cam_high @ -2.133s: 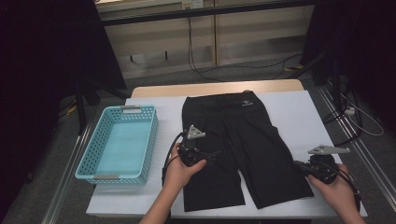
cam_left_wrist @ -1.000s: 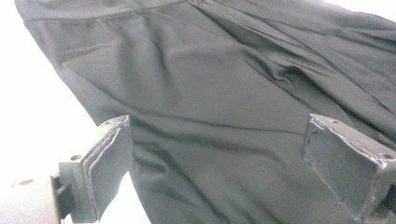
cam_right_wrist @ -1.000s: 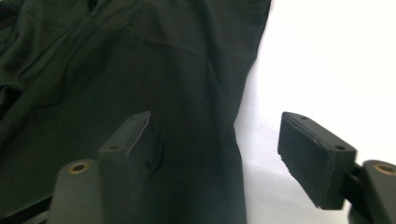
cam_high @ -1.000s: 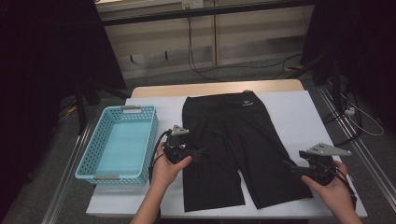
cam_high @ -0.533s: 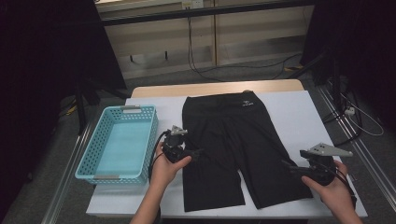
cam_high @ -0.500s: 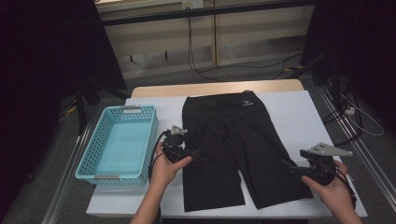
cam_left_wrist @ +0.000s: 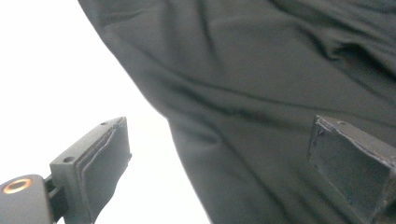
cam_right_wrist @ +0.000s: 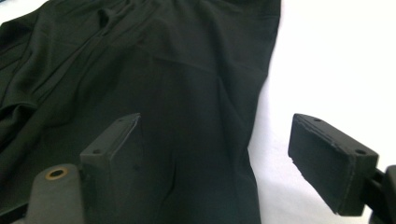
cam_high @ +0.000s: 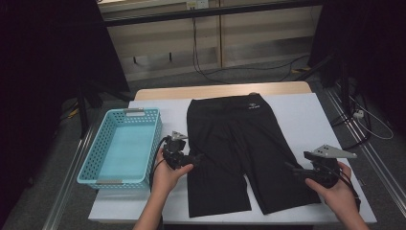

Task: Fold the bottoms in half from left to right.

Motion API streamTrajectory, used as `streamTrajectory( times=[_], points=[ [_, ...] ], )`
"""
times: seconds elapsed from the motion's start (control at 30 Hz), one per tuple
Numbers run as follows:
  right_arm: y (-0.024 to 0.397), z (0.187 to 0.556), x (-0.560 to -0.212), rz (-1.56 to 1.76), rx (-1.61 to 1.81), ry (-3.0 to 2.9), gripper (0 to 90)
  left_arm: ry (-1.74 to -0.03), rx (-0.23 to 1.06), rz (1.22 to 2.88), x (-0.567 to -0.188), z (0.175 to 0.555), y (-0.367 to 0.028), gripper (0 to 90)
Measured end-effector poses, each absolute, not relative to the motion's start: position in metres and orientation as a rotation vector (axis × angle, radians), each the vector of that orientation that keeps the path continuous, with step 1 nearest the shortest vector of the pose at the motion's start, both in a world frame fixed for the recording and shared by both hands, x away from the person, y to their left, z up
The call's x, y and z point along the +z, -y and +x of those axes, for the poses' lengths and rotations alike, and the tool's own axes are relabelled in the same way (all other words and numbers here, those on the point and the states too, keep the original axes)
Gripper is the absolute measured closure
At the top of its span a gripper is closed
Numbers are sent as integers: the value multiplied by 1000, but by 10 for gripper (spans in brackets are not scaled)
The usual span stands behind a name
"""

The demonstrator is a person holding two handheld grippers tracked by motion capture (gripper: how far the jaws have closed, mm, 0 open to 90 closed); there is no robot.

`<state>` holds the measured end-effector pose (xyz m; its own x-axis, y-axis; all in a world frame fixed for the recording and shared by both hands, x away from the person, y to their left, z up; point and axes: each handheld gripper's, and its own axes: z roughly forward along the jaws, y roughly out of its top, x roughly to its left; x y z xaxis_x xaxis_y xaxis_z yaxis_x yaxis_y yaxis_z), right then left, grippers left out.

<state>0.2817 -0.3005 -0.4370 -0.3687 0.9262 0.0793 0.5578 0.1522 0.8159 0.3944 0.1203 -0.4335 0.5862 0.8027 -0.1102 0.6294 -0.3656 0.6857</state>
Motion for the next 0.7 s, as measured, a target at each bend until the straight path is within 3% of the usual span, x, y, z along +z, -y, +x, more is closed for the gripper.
streamTrajectory(
  times=[0.7],
  points=[
    [286,292,-434,1368,1143,-2015,180,-1180,362,2153,-448,382,-129,113]
  ],
)
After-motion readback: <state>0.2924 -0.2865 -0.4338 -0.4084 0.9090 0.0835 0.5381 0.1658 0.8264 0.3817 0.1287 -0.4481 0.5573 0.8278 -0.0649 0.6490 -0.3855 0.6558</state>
